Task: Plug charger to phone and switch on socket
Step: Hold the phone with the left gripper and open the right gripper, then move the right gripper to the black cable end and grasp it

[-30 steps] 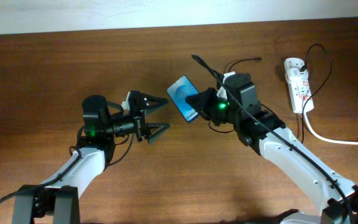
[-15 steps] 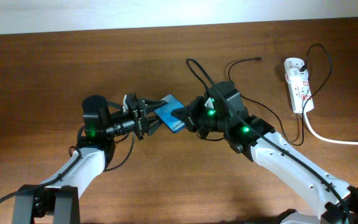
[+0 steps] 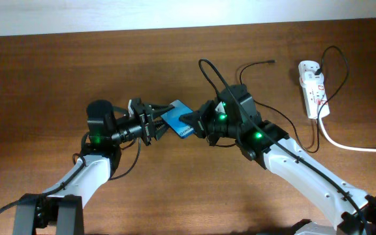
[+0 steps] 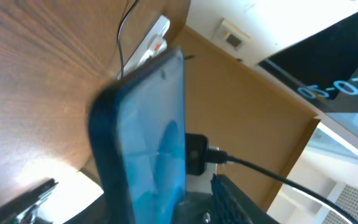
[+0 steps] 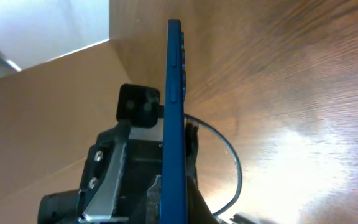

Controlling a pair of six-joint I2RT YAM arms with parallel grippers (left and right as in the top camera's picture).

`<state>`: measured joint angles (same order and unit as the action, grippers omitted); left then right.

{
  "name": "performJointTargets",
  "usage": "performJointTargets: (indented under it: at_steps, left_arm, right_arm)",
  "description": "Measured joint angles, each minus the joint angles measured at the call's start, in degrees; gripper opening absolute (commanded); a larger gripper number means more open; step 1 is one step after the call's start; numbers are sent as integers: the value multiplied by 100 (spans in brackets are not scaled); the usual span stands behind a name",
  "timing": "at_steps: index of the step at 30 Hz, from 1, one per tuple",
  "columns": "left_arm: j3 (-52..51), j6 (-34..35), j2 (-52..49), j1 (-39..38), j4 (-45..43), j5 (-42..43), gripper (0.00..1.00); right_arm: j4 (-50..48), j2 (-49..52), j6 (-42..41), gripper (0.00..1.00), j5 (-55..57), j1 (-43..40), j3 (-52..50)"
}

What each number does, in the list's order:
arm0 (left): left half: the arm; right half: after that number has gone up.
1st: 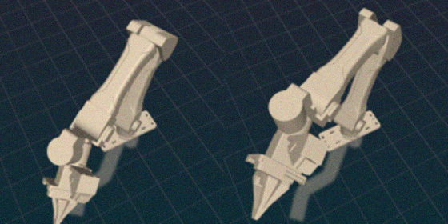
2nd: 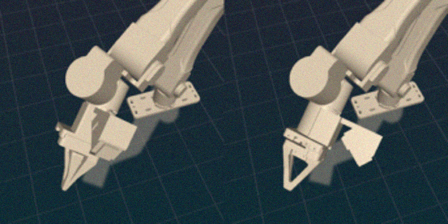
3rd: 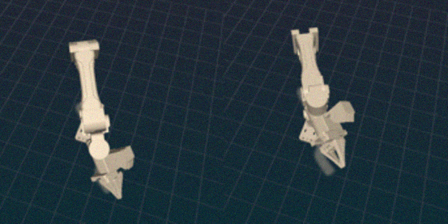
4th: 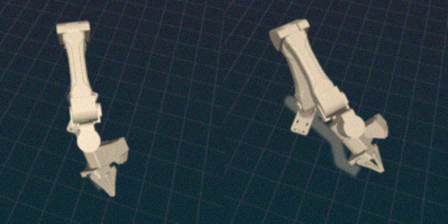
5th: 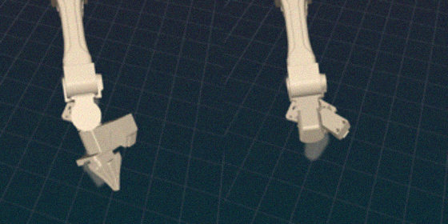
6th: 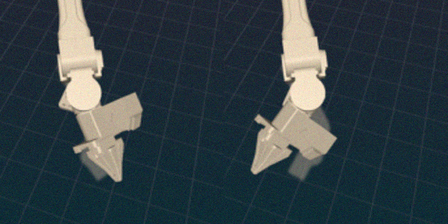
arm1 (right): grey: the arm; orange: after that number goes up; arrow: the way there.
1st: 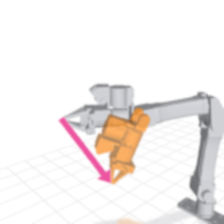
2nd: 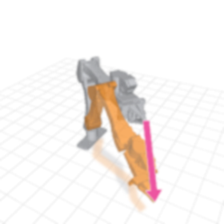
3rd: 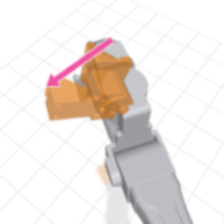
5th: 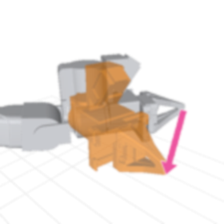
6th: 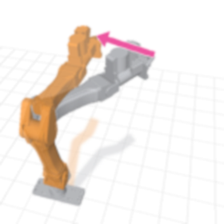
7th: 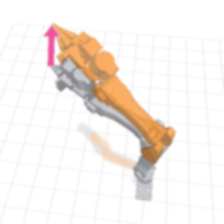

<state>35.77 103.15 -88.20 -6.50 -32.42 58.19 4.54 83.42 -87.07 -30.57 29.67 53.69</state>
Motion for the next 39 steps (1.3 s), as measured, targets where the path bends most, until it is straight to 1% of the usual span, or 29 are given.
performJointTargets:
  at_steps: [2, 4, 9, 11, 13, 15, 16, 17, 18, 19, 20, 22, 23, 24, 25, 26, 27, 29, 31, 34, 36, 39]
  left_arm:
    - [2, -2, 0, -57, -20, -105, 33]
    - [2, -4, 0, -122, -22, -129, 30]
    - [2, 0, 0, -184, -22, -149, 18]
    - [2, 44, 0, -184, -35, -146, 14]
    - [2, 129, 0, -173, -83, -149, 6]
    - [2, 153, 0, -173, -83, -146, 0]
    - [2, 162, 0, -175, -74, -146, 0]
    - [0, 138, 0, -181, -24, -129, 0]
    - [0, 122, -11, -201, 11, -125, 0]
    - [0, 85, -22, -205, 42, -146, 0]
    - [0, 2, -22, -205, 81, -162, 0]
    - [4, -297, -24, -205, 509, -238, 0]
    - [0, -428, -26, -188, 664, -251, 0]
    - [0, -627, -26, -153, 831, -240, 0]
    - [0, -787, -42, -63, 925, -192, 0]
    - [0, -933, -52, 79, 927, -142, 0]
    - [0, -1069, -61, 229, 925, -59, 0]
    - [0, -1239, -146, 363, 844, 72, 0]
    - [0, -1379, -380, 385, 612, 229, 0]
    - [24, -1473, -831, 385, 243, 566, 0]
    - [72, -1502, -1110, 385, 26, 800, 0]
    - [94, -1519, -1285, 385, -2, 1075, 0]
  right_arm:
    - [-168, 0, 0, 4, -149, 11, 0]
    - [-181, 0, 2, 4, -192, 20, 0]
    - [-205, 0, -15, 4, -164, 142, 0]
    - [-210, 0, -149, 4, -146, 142, 0]
    - [-238, 0, -372, 4, -142, 140, 0]
    - [-212, 0, -374, 18, -142, 140, 0]
    - [-153, 0, -302, 28, -140, 140, 2]
    - [-50, -4, -125, 36, -142, 144, 11]
    - [37, -4, -22, 41, -140, 146, 15]
    - [149, -7, 50, 49, -129, 146, 15]
    - [188, -9, 160, 61, -96, 146, 15]
    - [236, -11, 741, 84, 52, 120, 15]
    - [245, -11, 1137, 93, 138, 94, 15]
    - [251, -11, 1665, 96, 306, 24, 15]
    - [260, -11, 2173, 97, 505, -96, 15]
    - [282, -11, 2590, 100, 695, -205, 15]
    - [404, -11, 2992, 99, 979, -376, 15]
    - [511, -11, 3383, 99, 1325, -734, 15]
    - [529, -13, 3574, 100, 1464, -1143, 15]
    - [529, -13, 3729, 98, 1749, -1843, 15]
    - [540, 11, 3781, 98, 1991, -2149, 57]
    - [664, 533, 3958, 97, 2428, -2472, 715]
